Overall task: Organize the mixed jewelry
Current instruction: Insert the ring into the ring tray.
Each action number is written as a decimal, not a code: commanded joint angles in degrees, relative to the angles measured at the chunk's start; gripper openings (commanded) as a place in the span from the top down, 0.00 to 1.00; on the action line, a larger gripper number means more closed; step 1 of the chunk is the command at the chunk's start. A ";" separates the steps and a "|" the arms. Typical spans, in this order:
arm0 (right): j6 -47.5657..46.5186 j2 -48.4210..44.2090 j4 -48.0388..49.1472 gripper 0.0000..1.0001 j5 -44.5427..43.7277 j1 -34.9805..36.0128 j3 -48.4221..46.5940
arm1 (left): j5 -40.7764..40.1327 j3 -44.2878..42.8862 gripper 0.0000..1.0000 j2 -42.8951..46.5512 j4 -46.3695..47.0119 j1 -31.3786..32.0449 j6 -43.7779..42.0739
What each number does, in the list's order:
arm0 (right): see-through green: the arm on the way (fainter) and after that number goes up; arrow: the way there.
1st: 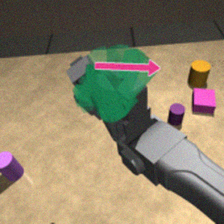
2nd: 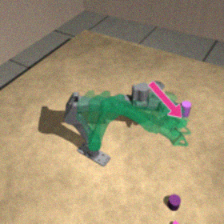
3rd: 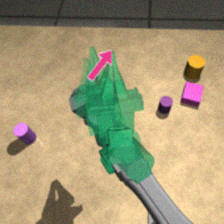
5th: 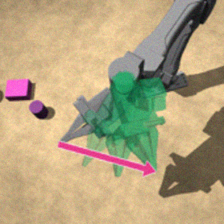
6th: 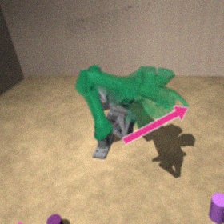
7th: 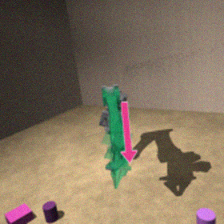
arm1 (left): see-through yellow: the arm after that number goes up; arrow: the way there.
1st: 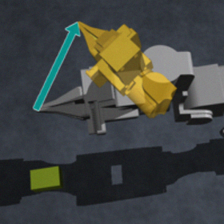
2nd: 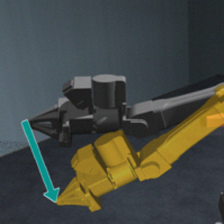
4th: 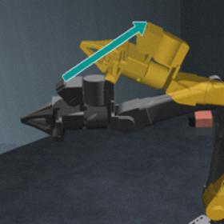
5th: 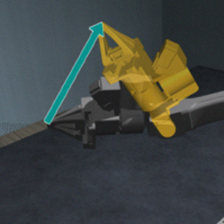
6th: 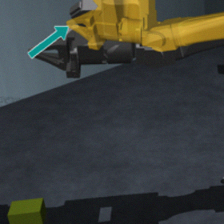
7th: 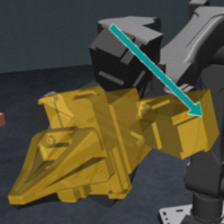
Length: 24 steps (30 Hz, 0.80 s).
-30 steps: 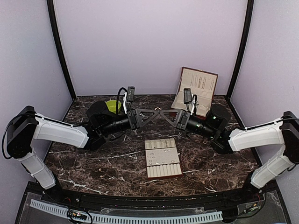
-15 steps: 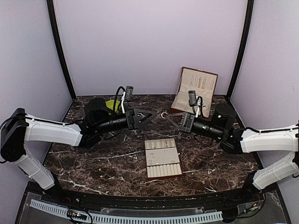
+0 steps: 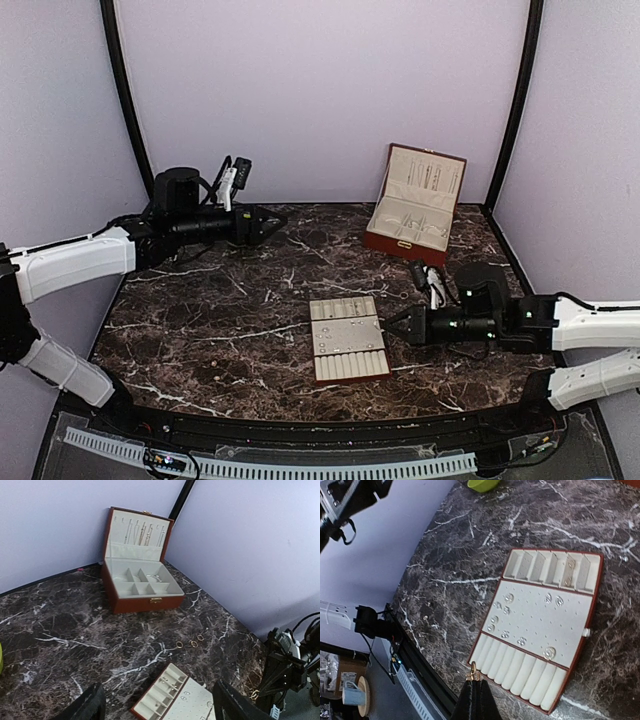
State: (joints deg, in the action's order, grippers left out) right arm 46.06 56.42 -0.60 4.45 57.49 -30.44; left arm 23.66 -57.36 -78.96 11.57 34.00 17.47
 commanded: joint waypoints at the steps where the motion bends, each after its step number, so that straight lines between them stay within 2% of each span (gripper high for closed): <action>1: 6.79 -0.46 -8.15 1.00 -5.55 4.31 1.21 | -1.89 -2.70 0.24 1.65 -9.02 -2.15 -4.70; 13: 11.40 10.11 -15.91 1.00 -11.24 7.57 -4.20 | -5.11 0.41 0.24 2.97 -9.23 -2.27 -5.44; 24: 11.14 19.14 -16.78 1.00 -13.23 7.63 -8.90 | -4.71 0.67 0.23 3.00 -9.64 -2.28 -5.22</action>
State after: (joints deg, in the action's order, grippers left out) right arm 56.73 73.34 -16.64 -6.61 64.62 -36.58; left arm 18.96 -57.60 -77.67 2.90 31.73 12.75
